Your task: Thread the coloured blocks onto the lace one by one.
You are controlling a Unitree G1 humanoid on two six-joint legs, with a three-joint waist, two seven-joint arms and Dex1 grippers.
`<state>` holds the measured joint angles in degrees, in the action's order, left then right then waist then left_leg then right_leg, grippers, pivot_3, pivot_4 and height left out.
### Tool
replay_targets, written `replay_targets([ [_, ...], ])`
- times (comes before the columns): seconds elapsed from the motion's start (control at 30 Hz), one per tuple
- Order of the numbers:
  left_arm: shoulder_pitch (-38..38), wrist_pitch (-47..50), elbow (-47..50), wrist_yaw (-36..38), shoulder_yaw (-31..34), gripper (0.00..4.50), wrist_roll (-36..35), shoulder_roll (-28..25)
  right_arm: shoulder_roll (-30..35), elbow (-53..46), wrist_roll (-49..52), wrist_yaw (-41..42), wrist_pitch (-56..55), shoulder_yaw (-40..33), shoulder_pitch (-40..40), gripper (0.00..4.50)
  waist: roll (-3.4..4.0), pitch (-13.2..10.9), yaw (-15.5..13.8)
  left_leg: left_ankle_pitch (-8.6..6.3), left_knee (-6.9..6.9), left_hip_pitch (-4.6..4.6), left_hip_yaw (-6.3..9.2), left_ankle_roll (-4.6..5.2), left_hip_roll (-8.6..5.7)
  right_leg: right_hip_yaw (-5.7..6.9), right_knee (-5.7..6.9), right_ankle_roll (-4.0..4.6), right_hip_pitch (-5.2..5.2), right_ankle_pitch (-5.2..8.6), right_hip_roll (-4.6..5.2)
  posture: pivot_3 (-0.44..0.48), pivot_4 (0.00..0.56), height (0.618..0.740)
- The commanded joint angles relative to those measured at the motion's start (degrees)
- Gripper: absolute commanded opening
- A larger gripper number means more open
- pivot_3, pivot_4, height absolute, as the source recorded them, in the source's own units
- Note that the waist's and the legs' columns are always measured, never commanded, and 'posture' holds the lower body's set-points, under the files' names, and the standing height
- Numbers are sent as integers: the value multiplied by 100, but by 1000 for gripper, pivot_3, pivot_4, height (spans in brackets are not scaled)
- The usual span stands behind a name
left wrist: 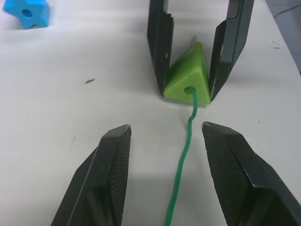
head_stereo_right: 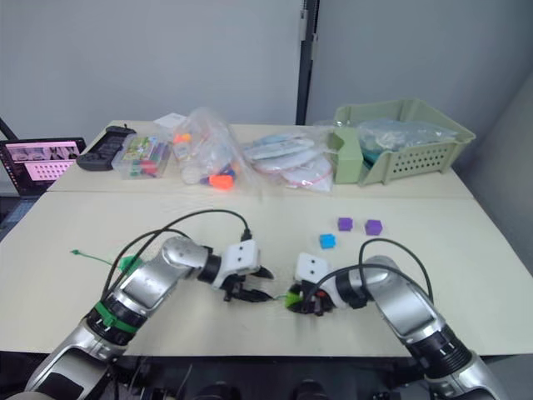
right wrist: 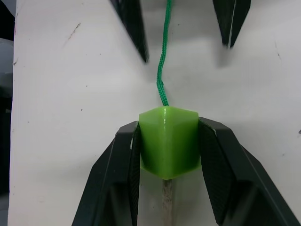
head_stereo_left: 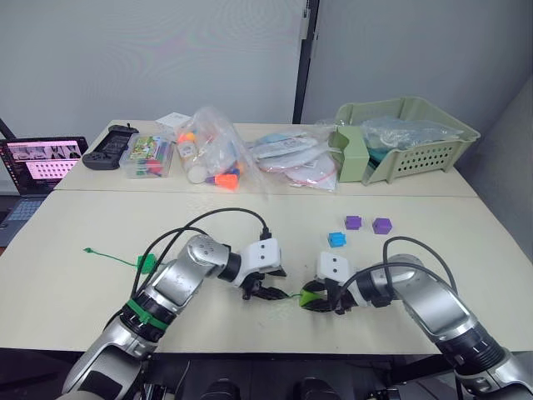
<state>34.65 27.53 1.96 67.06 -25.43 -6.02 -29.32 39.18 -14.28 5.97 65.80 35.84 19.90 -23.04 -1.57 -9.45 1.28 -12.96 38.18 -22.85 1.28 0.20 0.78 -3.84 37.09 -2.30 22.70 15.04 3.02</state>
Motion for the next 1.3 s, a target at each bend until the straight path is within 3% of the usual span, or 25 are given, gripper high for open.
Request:
replay_targets([
  [0.03, -19, -77, 317, 69, 24, 2547, -92, 2, -147, -210, 155, -200, 112, 21, 176, 2341, 0, 0, 2, 0, 0, 0, 0, 0, 0, 0, 0, 0, 0, 0, 0, 0, 150, 740],
  [0.23, 241, 121, 415, 121, -111, 2547, -117, 225, 101, -775, 401, -337, 499, -295, 338, 4382, -1, -1, -33, 0, 3, -11, -1, 0, -3, -1, 2, 0, 9, 0, 1, 0, 150, 740],
  [0.27, 316, 227, 457, 114, -144, 2547, -107, 270, 187, -897, 451, -369, 554, -409, 407, 4480, -1, -1, -51, 0, 5, -17, -1, 0, -4, -1, 2, 0, 14, 0, 2, 0, 150, 740],
  [0.5, 617, 411, 538, 185, -580, 2547, 102, 327, 737, -1440, 851, -583, 669, -1275, 1042, 4480, -1, -1, -60, 0, 19, -52, 1, 0, -11, 0, 4, -2, 39, -1, 9, 0, 150, 740],
  [0.7, 680, 345, 409, 65, -719, 4351, 226, 460, 895, -1538, 1057, -752, 640, -1684, 1477, 4500, -2, -2, -45, 0, 20, -50, -9, 0, -10, -2, 4, -3, 39, 0, 8, 0, 150, 740],
  [0.73, 705, 370, 363, 15, -791, 4471, 298, 502, 912, -1571, 1069, -773, 648, -1687, 1530, 4500, -2, -2, -44, 0, 19, -50, -9, 0, -9, -2, 5, -3, 39, 0, 5, 0, 150, 740],
  [1.0, 634, -14, -241, -220, -1185, 4471, 820, 657, 911, -1565, 1072, -1011, 692, -1549, 1468, 4500, -2, -2, -54, 0, 20, -51, -15, 0, -11, -2, 4, -4, 38, 0, 5, 0, 150, 740],
  [1.1, 589, 24, -296, -185, -1166, 3667, 789, 749, 949, -1568, 1091, -1018, 683, -1513, 1467, 4500, -2, -2, -74, 0, 20, -51, -16, 0, -14, -2, 3, -4, 35, 0, 8, 0, 150, 740],
  [1.3, 540, -13, -287, -79, -1138, 1641, 759, 773, 986, -1531, 1085, -1000, 581, -1388, 1489, 4500, -2, -2, -61, 0, 22, -50, -16, 0, -13, -2, 4, -5, 35, 0, 8, 0, 150, 740],
])
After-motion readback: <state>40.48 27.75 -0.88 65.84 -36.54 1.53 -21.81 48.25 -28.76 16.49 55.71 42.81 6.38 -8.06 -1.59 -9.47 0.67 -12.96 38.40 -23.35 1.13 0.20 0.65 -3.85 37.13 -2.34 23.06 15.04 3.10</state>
